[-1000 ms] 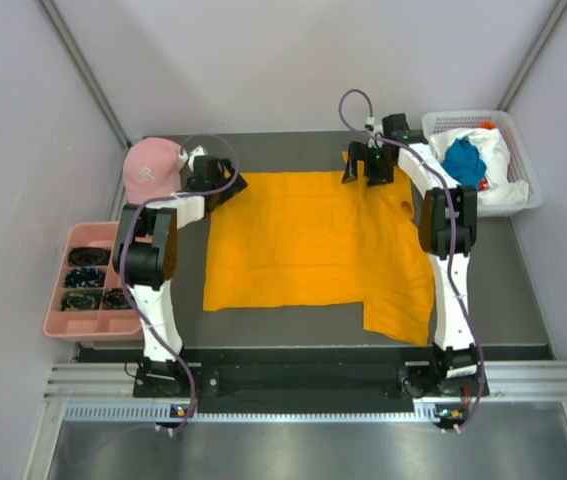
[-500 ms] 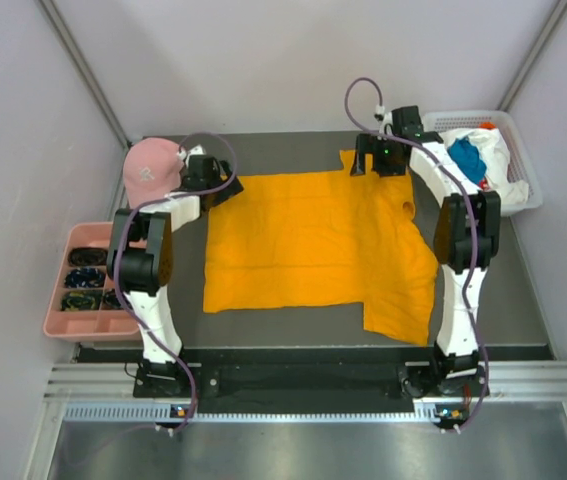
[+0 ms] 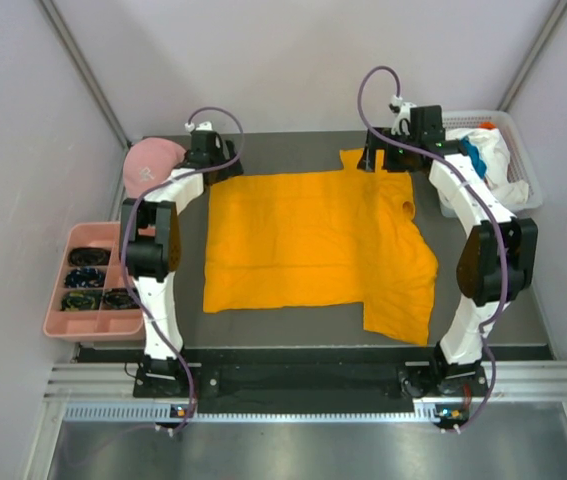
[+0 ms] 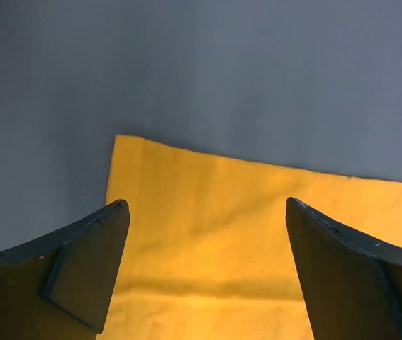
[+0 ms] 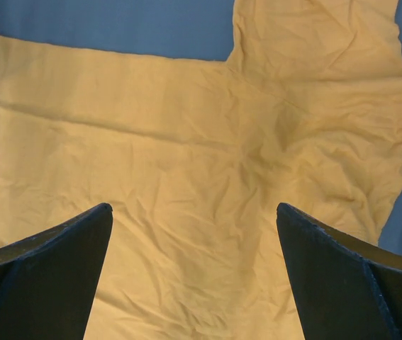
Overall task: Fold and stack the t-shirts
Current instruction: Flatten out the tshirt
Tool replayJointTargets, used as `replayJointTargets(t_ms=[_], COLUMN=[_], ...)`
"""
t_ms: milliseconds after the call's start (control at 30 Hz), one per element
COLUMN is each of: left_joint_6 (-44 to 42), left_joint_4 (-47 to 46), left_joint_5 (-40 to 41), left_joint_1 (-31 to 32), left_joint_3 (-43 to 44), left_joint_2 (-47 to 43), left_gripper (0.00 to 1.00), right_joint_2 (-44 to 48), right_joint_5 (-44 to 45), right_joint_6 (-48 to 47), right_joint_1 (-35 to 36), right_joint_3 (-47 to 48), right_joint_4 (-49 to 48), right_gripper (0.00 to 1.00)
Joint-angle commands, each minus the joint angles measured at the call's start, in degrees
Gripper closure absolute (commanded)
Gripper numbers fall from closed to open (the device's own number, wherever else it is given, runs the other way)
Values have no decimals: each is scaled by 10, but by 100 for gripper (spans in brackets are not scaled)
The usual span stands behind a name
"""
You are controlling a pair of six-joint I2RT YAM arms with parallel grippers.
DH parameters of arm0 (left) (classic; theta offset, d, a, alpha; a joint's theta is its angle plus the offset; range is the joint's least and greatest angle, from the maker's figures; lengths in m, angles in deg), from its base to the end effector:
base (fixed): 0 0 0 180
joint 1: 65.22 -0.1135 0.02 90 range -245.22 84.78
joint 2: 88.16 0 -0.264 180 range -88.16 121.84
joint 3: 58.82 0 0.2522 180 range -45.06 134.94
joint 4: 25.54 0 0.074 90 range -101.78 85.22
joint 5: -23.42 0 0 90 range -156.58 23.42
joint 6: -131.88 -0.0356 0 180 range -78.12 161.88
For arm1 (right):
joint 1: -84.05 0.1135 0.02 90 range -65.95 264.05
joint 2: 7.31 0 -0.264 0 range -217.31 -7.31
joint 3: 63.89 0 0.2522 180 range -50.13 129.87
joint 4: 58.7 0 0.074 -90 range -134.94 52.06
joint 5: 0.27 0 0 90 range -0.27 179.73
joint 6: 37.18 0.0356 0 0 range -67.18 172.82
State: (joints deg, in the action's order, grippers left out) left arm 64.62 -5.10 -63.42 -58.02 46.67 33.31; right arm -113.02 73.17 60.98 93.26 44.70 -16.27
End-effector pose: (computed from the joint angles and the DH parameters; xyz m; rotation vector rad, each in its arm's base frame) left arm 0.4848 -0.0593 0.2042 -0.3300 2.1902 -0.2298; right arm 0.4196 0.0783 0.3115 -0.1762 2.2661 0.4875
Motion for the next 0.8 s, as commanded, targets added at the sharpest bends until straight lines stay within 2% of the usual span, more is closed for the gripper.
replayJointTargets(t_ms=[0,67,433,600,767], left_joint_6=[-41,-40,-37,-36,-33], left_joint_4=[77,111,126,134,138], left_joint_5=[32,43,63,50,38], left_joint_1=[-5,-8,-28,-32,-33], left_joint_3=[78,101,109,128,138], left_joint_2=[57,69,89,112,130], left_gripper=[5,6,9,24,33], right_joint_2=[38,42,41,38,37], right_joint_5=[-9,-9,-17,-15,-12], right_joint_6=[9,8,9,10,7], right_joint_1=[3,4,4,3,3], right_joint_3=[-24,-29,-31,-32,-33], right_joint_4=[-30,-31,-31,-29,-27], right_gripper=[1,1,1,1,1])
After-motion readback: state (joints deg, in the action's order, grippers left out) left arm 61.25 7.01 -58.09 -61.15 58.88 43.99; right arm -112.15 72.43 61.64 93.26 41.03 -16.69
